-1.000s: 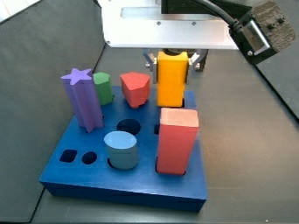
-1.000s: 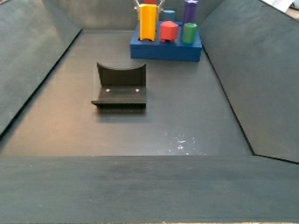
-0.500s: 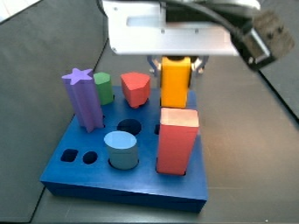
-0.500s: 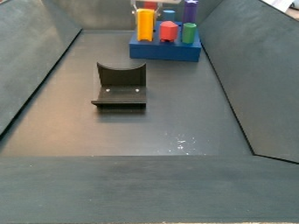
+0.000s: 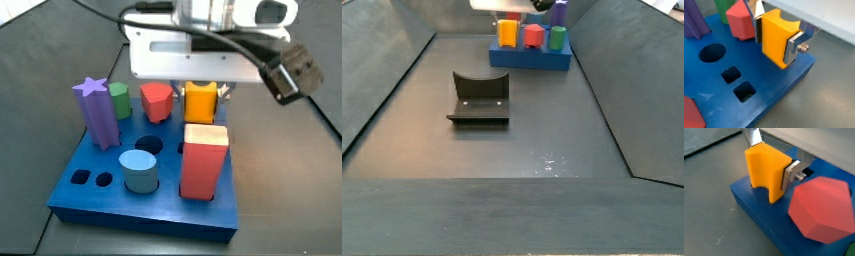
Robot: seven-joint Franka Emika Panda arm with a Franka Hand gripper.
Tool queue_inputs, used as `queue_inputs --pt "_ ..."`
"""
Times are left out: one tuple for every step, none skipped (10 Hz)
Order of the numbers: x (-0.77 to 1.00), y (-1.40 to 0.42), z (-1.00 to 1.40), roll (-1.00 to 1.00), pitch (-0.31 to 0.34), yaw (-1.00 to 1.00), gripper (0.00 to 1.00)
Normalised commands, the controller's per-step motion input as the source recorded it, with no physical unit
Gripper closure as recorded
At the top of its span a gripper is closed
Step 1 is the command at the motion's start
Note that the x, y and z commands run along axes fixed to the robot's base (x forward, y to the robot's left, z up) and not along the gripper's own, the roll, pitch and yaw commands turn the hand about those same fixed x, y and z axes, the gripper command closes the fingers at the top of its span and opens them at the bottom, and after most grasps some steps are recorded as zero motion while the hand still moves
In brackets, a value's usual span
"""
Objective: Pick up the arch object. Move up. Place the arch object on the fixture. Regrasp the arch object. Rotate the arch object. Move to above the board. Insert the arch object.
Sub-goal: Insert the arch object.
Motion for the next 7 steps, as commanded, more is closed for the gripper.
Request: queue_inputs --pt "0.06 -0.13 -0.35 0.18 0.0 -0.03 1.0" --pt "0.03 -0.11 -0.34 0.16 -0.001 -0.03 1.0" --pt "0.0 0.0 -0.25 0.08 -0.046 -0.03 1.0" --pt "0.0 0.0 -0.09 0.0 -0.077 -0.02 1.0" --pt "-0.03 0.05 -0.07 -0.05 -0.156 -0.04 1.0" --pt "0.0 0.0 0.0 0.0 -0.034 0.0 1.0" --pt "0.0 0.0 0.0 0.0 0.0 0.0 1.0"
